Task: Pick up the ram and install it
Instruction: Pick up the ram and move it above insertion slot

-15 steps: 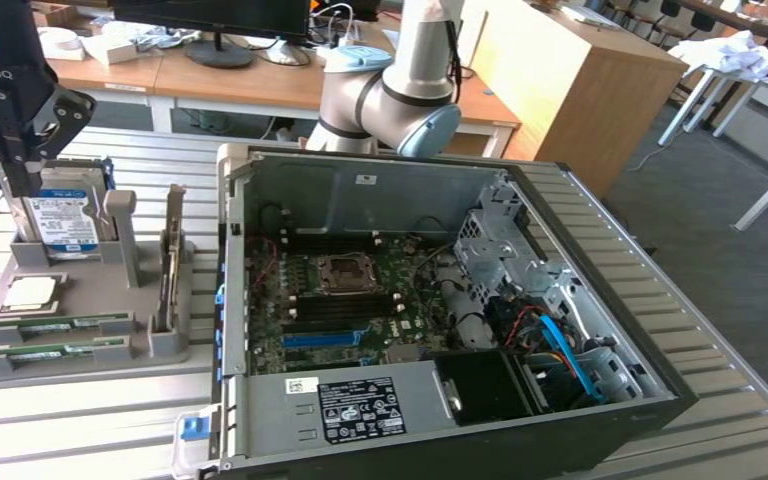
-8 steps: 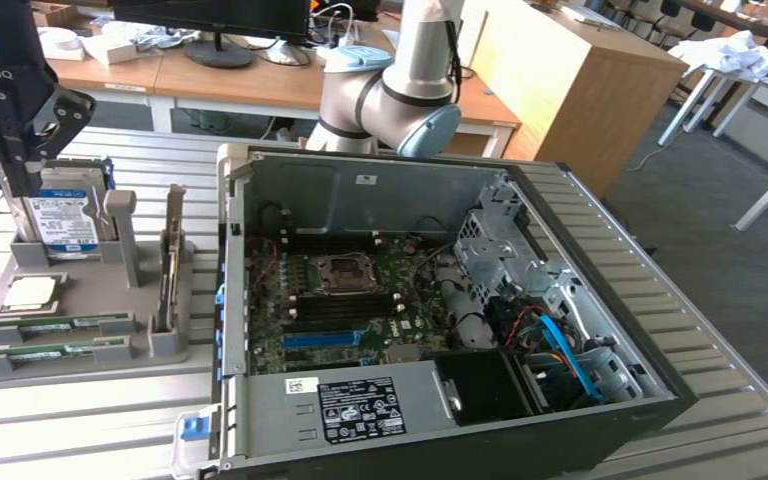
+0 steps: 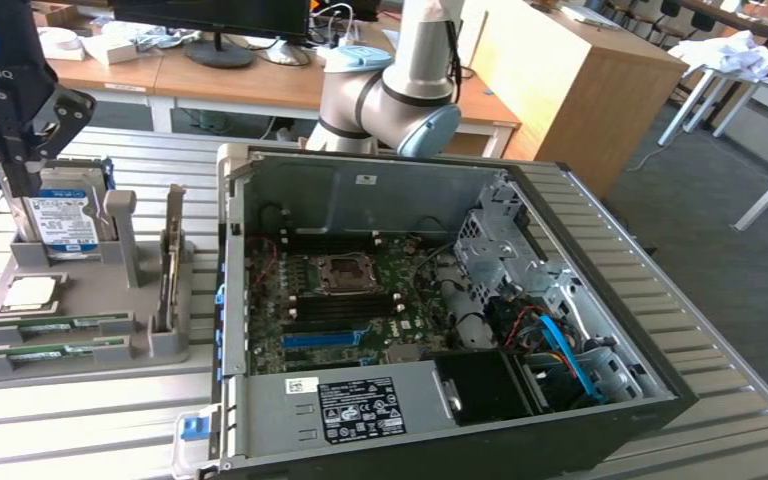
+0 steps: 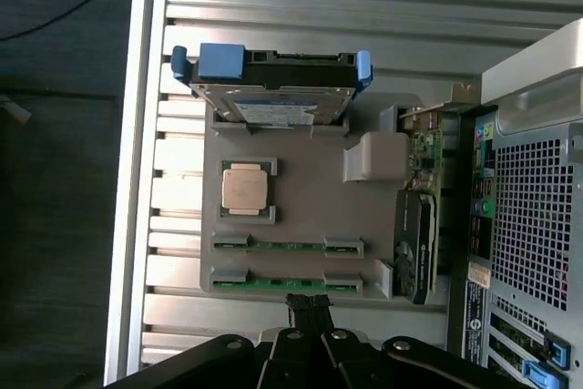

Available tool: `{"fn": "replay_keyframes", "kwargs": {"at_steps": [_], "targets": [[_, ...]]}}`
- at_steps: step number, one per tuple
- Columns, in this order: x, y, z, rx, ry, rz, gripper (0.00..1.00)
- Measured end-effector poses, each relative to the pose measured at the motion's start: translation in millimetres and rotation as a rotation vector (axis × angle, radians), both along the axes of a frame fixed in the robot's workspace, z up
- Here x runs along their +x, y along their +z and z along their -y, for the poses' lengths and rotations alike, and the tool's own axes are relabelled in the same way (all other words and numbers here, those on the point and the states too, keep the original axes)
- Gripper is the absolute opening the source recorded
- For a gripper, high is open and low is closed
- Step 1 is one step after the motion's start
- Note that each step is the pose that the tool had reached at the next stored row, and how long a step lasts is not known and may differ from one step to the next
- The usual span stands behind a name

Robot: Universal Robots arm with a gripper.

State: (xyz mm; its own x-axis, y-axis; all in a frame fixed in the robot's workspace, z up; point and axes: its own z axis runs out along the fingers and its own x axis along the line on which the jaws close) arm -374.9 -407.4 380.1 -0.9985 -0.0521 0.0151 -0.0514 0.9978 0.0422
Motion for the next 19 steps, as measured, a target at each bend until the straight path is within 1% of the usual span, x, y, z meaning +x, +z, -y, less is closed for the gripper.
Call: {"fn": "replay_keyframes", "kwargs": {"at_steps": [7, 19], "targets": [[0.0, 0.0, 0.0, 0.0000, 0.073, 0.0000, 0.10], [0.0, 0.0, 0.0, 0.0000, 0.238, -0.0001, 0.10]]}}
